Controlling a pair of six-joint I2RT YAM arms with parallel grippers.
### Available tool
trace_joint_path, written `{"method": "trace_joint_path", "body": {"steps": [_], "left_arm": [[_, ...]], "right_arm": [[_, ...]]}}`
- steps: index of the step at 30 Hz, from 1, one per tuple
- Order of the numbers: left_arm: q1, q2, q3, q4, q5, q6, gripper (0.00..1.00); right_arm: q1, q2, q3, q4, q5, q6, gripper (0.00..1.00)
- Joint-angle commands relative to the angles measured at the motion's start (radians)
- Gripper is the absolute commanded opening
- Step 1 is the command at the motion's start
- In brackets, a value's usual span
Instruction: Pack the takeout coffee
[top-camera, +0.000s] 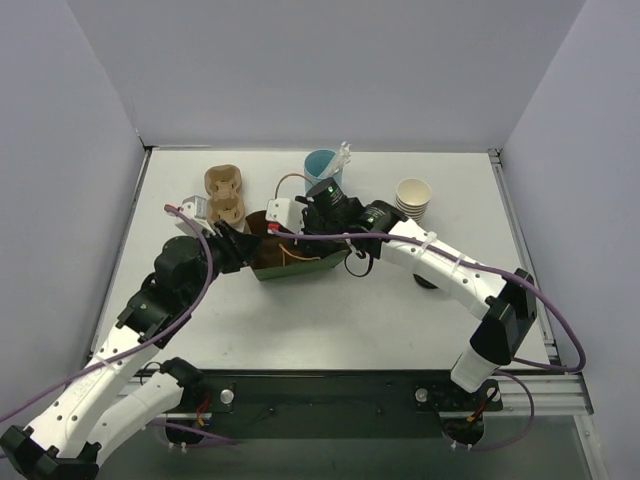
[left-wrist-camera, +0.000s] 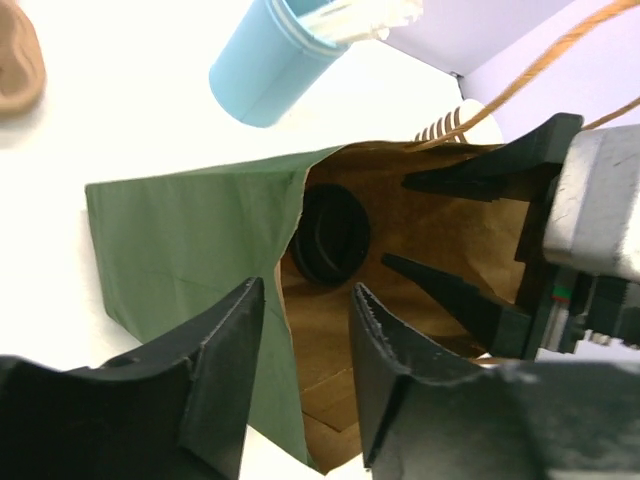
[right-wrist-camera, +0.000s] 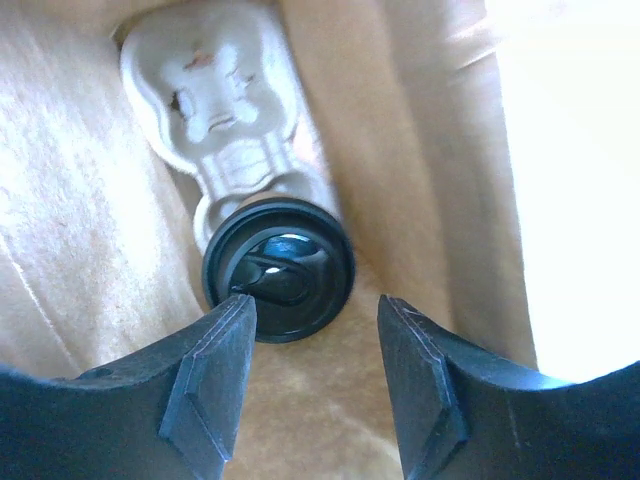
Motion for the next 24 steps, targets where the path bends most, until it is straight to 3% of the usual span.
{"method": "trace_joint_path", "body": {"steps": [1, 24], "left_arm": [[-0.002, 0.011, 0.081, 0.019, -0.059, 0.053, 0.51], [-0.002, 0.000, 0.168, -0.033, -0.116, 0.134, 0.55]], "right_arm": [[-0.012, -0.036, 0.084, -0.003, -0.018, 0.026, 0.51], [-0.074, -0.051, 0.211, 0.084, -0.030, 0.183, 0.50]]}}
